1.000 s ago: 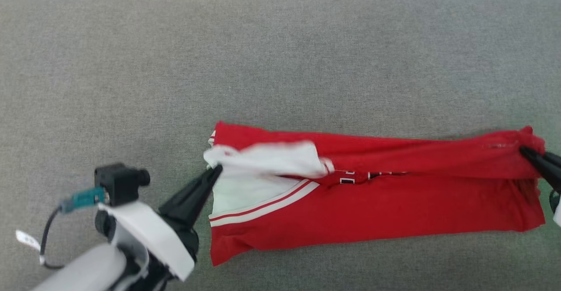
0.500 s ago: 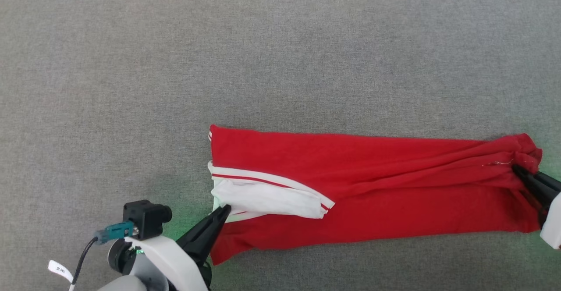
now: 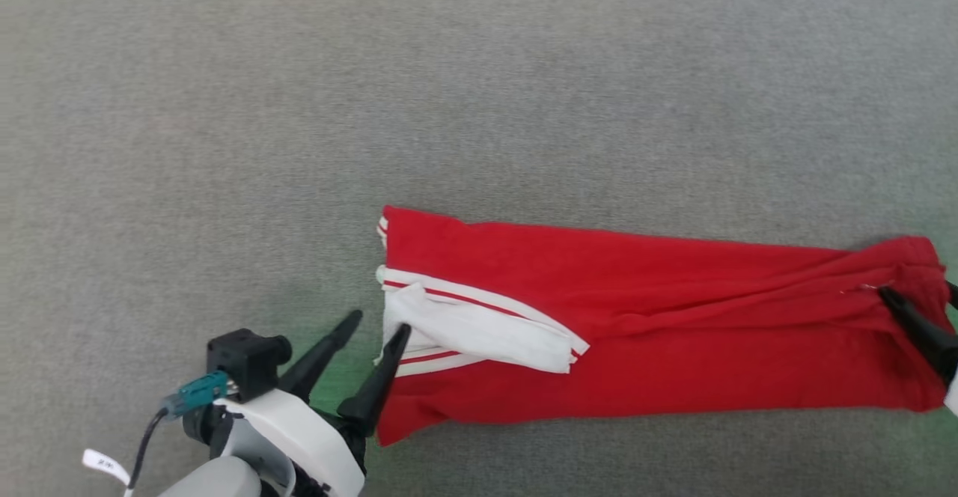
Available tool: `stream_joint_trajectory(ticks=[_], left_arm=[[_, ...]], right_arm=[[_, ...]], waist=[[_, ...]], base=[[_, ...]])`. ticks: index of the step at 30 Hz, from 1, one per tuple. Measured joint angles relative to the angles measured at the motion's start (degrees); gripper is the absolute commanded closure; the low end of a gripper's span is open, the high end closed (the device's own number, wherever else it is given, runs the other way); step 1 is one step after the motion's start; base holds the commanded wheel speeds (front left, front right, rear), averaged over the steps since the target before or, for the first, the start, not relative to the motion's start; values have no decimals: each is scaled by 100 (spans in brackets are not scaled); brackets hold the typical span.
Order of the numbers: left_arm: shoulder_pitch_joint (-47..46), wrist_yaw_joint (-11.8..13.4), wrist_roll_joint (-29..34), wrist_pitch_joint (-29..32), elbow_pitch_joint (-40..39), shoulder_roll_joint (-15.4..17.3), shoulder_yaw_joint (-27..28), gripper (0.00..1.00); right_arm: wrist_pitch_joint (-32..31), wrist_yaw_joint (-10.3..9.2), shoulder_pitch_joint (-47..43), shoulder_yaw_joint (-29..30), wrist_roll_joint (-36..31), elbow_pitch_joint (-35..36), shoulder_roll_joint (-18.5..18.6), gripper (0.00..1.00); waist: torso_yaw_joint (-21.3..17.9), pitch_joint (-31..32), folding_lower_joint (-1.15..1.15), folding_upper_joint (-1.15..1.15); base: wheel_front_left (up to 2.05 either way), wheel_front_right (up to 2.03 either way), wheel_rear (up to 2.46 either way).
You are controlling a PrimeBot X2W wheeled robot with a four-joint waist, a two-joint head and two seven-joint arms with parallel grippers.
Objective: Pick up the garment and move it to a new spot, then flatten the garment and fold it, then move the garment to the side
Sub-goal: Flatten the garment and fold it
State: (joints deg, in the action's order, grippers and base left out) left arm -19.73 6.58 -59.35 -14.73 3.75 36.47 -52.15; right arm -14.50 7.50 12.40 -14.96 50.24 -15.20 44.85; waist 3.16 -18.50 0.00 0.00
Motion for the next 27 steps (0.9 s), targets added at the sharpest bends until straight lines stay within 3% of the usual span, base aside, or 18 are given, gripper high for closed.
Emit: stream_joint_trajectory(ticks=[4, 10, 23, 27], left_arm=[[186, 25, 318, -19, -89, -144, 439, 0], [578, -85, 1305, -24, 179, -810, 1316, 0], [1304, -423, 4383, -25, 159, -2043, 3455, 0], [1411, -568, 4831, -25, 35, -2270, 3853, 0]], right_arm=[[-226, 0, -164, 246, -31, -11, -9, 0], [-584, 1, -243, 552, -270, -167, -134, 0], [-1295, 0, -565, 1252, -453, -119, -544, 0], [-1463, 0, -567, 1396, -539, -175, -704, 0]], waist=[[139, 40, 0, 0], [349, 110, 0, 0], [495, 254, 0, 0], [489, 254, 0, 0]], base=[[0, 0, 0], [0, 0, 0], [0, 0, 0], [0, 0, 0]])
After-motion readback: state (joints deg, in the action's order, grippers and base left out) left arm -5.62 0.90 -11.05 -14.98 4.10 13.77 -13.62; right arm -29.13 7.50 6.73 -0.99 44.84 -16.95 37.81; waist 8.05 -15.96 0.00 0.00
